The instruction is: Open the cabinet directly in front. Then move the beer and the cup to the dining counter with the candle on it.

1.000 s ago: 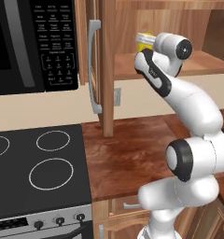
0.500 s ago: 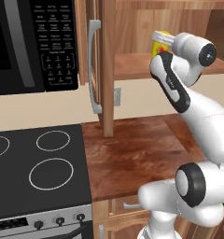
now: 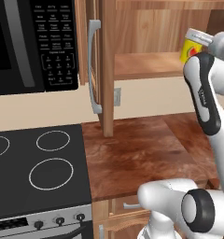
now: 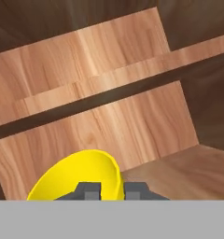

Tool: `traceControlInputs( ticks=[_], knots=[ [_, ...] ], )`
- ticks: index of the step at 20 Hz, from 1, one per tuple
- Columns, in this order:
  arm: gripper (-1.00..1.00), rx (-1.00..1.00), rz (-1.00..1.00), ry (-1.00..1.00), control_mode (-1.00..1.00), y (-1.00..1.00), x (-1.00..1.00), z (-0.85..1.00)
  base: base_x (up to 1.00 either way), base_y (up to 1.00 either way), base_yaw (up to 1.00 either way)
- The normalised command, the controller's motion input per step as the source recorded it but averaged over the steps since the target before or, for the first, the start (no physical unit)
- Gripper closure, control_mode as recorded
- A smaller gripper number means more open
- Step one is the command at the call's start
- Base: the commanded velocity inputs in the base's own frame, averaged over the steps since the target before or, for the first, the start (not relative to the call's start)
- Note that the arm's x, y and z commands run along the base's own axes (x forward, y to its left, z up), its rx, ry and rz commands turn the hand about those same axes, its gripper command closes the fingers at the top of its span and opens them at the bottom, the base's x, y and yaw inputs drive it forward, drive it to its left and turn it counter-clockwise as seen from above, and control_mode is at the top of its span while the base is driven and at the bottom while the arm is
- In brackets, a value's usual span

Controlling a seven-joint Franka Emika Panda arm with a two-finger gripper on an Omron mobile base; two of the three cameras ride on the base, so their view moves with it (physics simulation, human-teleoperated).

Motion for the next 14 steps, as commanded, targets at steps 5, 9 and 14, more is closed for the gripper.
traceControlInputs(
  ticks=[5, 9, 14],
  knots=[
    [1.00, 0.00, 0.00, 0.15, -1.00, -0.32, -1.00, -0.45, 0.00, 0.00, 0.00],
    [1.00, 0.00, 0.02, 0.19, -1.00, 0.03, -1.00, -0.70, 0.00, 0.00, 0.00],
    [1.00, -0.15, 0.11, 0.10, -1.00, 0.87, -1.00, -0.43, 0.00, 0.00, 0.00]
  ],
)
